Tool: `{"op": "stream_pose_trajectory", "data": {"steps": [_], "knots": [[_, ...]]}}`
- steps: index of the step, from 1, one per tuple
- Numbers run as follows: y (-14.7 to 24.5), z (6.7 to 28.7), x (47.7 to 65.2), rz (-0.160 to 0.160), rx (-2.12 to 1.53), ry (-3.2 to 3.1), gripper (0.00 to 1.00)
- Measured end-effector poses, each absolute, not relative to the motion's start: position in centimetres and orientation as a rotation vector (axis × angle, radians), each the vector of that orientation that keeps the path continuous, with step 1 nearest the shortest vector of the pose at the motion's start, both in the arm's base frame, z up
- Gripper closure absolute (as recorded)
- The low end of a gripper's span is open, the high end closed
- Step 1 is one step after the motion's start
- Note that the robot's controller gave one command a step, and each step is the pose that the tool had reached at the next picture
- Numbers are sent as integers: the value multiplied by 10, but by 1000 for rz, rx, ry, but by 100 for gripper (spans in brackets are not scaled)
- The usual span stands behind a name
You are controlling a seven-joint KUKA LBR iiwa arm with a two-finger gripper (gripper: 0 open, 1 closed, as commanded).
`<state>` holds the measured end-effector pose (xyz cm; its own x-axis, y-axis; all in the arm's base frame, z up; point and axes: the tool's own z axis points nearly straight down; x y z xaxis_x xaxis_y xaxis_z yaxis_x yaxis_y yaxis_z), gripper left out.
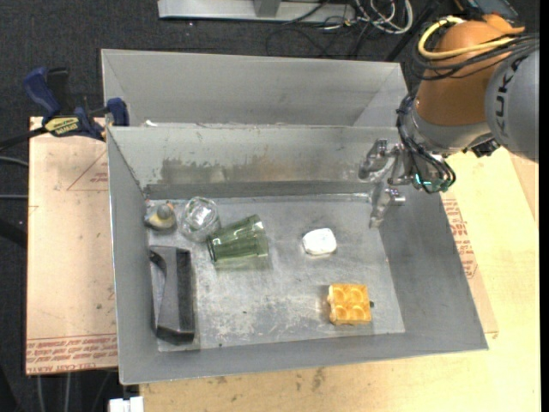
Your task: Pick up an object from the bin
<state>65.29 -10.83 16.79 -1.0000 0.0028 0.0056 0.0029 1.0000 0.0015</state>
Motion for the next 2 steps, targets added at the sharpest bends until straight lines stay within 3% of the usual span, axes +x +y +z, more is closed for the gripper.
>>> {"op": "stream_pose_trajectory", "data": {"steps": [1,2], "knots": [[-108,173,655,-1,-2,-3144,0],[-59,79,587,2,205,-3135,100]]}}
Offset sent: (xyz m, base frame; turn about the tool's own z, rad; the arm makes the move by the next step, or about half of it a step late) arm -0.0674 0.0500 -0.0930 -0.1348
